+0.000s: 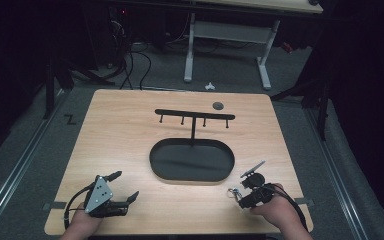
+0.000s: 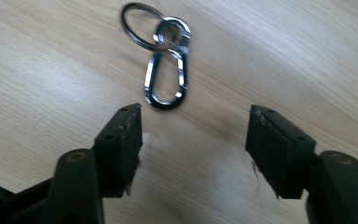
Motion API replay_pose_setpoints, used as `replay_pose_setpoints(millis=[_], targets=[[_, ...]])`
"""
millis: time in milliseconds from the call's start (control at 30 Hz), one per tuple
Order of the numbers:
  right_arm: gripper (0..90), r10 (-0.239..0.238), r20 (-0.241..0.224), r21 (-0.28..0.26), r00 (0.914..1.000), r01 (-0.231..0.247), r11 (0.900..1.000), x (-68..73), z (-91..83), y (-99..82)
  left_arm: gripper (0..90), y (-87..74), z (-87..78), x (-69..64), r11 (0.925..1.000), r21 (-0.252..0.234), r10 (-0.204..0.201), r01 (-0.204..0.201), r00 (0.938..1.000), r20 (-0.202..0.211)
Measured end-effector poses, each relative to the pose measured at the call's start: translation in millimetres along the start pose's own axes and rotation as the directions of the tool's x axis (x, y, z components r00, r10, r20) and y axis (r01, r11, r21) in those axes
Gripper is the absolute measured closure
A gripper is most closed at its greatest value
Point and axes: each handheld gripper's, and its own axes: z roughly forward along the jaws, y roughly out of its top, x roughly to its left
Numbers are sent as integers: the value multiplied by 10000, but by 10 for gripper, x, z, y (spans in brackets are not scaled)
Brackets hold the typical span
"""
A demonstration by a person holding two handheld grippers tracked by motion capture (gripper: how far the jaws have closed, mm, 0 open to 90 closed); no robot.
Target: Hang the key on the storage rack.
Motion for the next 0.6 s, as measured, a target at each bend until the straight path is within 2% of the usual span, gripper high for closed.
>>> replay_pose_setpoints(millis=[167,300,400,600], targets=[[466,-318,-151,57,9994,319,9995,74,49,75,152,1,-1,1,10000,-21,3,-3,10000,-10],[518,-580,-50,86,9983,580,9983,115,78,148,152,2,-1,2,10000,-38,0,0,10000,-27],[568,-689,87,70,9976,688,9976,131,87,205,152,1,-2,0,10000,-64,2,-2,10000,-27],[620,-699,-1,148,9976,699,9974,127,97,281,152,1,-3,3,10000,-66,-6,6,10000,-33]])
